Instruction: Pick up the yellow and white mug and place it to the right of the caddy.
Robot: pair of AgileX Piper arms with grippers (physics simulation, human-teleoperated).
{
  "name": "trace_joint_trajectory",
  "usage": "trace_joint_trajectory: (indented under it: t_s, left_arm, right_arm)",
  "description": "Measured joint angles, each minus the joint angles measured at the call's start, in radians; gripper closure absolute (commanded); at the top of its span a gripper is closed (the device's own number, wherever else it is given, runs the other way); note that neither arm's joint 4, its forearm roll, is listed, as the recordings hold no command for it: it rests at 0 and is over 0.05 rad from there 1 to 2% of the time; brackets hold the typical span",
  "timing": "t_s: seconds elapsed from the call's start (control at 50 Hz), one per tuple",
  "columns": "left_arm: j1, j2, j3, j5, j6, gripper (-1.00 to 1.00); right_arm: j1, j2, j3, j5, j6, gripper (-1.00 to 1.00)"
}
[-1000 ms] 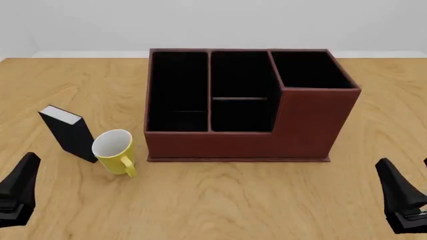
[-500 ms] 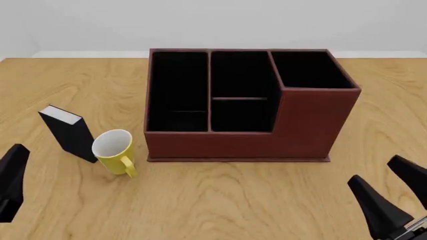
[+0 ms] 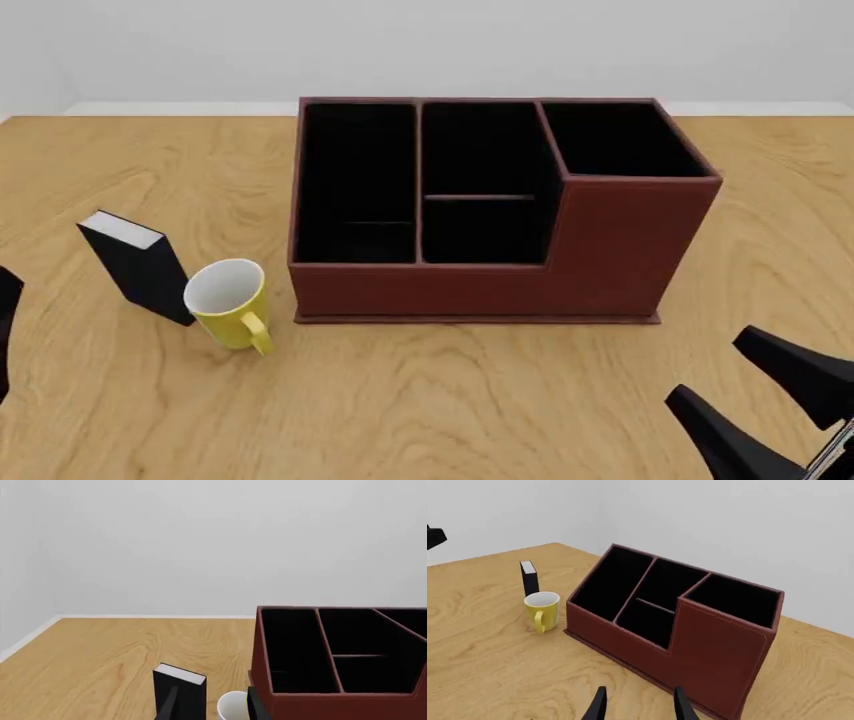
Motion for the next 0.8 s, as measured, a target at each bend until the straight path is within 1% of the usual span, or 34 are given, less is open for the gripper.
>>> trace_joint_trajectory:
  t_s: [0.2,0.44,0.7,0.8]
  left_arm:
    - [0.007,0.000,-0.026,0.016,0.003,-1.00]
    - [0.009,0.000,-0.066,0.040,0.009,-1.00]
    - [0.018,0.000,-0.105,0.063,0.016,-1.00]
    - [0.020,0.000,-0.122,0.075,0.019,-1.00]
  right_arm:
    - [0.048,0.019,0.015,-0.030,-0.017,-1.00]
    - [0.117,0.112,0.025,-0.132,-0.043,-1.00]
    - [0.175,0.277,0.028,-0.297,-0.062,-1.00]
    - [0.191,0.372,0.028,-0.385,-0.058,-1.00]
